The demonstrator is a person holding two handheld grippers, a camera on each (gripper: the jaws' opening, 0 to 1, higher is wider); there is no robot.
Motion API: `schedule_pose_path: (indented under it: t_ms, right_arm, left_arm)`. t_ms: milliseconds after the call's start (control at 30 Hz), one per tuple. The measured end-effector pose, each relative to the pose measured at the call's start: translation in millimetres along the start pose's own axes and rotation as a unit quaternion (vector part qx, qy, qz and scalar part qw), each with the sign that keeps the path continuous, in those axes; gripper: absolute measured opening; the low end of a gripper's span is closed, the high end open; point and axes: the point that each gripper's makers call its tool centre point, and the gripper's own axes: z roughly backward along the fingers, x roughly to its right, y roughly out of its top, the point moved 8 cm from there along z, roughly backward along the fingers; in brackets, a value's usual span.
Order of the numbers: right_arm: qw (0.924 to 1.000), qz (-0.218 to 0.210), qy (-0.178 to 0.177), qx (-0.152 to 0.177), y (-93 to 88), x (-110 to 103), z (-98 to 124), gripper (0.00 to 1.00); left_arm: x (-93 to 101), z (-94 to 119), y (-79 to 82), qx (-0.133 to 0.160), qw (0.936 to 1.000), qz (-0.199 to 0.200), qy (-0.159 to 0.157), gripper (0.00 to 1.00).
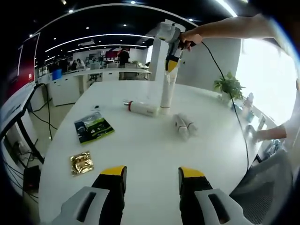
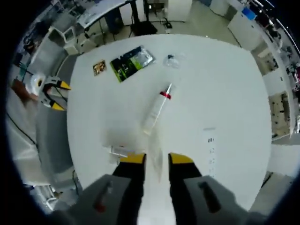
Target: Arrange the skincare products in the storage area until every visible bottle or jar stands upright without overlapping.
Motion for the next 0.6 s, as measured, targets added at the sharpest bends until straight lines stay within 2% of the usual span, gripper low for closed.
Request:
schedule_pose_path:
  t_ms: [100, 200, 433, 600]
  right_arm:
    - [0.9994, -0.020, -0.004, 0.028, 17.9, 2.4, -2.7, 0.22]
    - [0.9989, -0.032, 0.001, 0.034, 32.7, -0.8, -13.1, 0.26]
    - [0.9991, -0.040, -0.008, 0.007, 53.1, -4.6, -55.7, 0.34]
    - [0.9985, -0.054, -0.004, -0.007, 62.4, -3.6, -82.6, 0.35]
  left_arm:
    - [-1.2, -0.7, -1.1, -0.001, 1.0000, 0.000, -0.001, 0.46]
    - [-1.8, -0.7, -1.1, -0.001, 1.0000, 0.003, 0.001, 0.46]
    - [-6.1, 0.1, -2.2, 0.000, 0.9998, 0.015, 0.010, 0.46]
    - [-8.1, 0.9, -2.8, 0.001, 0.9996, 0.025, 0.014, 0.46]
